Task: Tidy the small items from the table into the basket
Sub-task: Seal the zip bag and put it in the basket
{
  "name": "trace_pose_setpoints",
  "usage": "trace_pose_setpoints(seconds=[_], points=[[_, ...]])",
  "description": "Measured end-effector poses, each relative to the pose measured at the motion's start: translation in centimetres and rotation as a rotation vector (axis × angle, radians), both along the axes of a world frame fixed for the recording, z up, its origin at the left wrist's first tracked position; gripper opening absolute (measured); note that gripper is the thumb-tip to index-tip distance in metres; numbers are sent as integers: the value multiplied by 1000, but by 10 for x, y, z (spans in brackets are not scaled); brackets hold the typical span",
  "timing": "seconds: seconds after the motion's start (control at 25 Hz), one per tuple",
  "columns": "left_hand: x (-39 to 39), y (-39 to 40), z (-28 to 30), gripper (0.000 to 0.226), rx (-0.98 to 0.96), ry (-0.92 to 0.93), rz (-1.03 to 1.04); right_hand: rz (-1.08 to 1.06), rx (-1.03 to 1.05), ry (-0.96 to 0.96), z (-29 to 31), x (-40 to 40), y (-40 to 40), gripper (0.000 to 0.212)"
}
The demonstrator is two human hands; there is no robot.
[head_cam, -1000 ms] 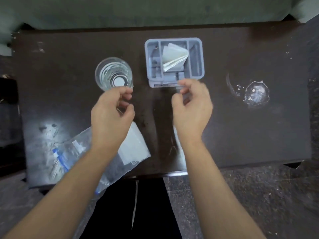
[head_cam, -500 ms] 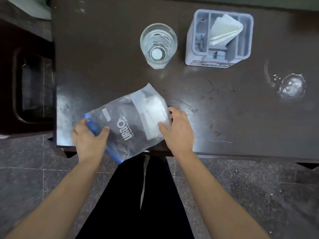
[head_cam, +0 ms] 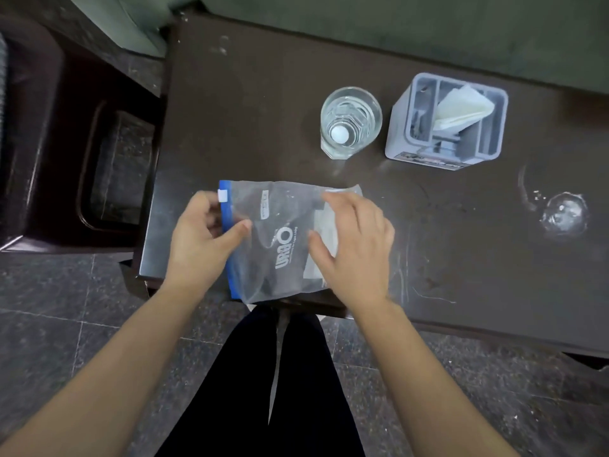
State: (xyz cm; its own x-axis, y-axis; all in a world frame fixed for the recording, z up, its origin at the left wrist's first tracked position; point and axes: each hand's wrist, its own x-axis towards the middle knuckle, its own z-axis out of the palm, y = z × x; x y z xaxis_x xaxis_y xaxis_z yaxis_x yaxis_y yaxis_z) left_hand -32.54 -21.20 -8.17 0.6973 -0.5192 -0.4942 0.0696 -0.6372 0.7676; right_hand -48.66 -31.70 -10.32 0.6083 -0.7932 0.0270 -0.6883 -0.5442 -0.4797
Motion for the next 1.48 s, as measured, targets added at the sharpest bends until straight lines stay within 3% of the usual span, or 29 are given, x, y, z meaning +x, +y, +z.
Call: trace_pose_setpoints(seconds=[0.24, 0.4, 0.52, 0.72, 0.88, 1.04, 1.2, 1.48], points=[[4, -18, 49, 43, -128, -104, -295, 257, 333, -180, 65, 58, -31, 34], [8, -23, 106, 22, -227, -119, -383, 178, 610, -311, 120, 50, -44, 9], [12, -29, 156, 17, -291, -196, -437, 115, 653, -437, 164, 43, -39, 10], [15, -49, 219, 11, -434, -351, -409, -8, 592, -663, 224, 44, -28, 15], [20, -49, 254, 9, -568, -526, -372, 8, 431, -637, 266, 48, -31, 15], [22, -48, 277, 7, -613, -571, -416, 1, 208, -603, 297, 52, -27, 14], [35, -45, 289, 5, -580, -610, -475, -98, 124, -642, 322, 48, -32, 16], [69, -35, 300, 24, -464, -614, -454, -281, 192, -850, 343, 23, -71, 21]])
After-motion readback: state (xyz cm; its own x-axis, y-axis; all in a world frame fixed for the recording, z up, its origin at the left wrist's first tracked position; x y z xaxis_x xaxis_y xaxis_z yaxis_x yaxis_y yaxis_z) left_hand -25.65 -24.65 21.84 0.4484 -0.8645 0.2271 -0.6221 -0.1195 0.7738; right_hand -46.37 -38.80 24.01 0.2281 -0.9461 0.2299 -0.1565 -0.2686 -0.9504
